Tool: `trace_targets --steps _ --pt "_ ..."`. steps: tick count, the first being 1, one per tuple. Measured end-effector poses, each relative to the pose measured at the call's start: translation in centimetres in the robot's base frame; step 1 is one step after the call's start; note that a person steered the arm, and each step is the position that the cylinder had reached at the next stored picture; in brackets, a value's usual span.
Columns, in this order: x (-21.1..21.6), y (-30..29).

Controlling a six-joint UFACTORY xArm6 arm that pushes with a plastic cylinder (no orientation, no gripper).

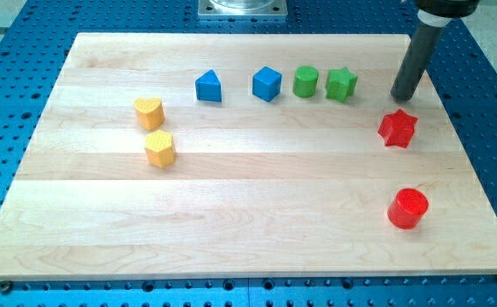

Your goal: Place the red blocks in a diagonal line

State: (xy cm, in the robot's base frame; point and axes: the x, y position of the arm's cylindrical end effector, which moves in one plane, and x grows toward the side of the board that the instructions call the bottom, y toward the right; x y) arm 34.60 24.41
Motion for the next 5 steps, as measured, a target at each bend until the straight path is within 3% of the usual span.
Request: trace_targets --steps 3,5 --pt "0.4 -1.1" --pt "10.8 -0.6"
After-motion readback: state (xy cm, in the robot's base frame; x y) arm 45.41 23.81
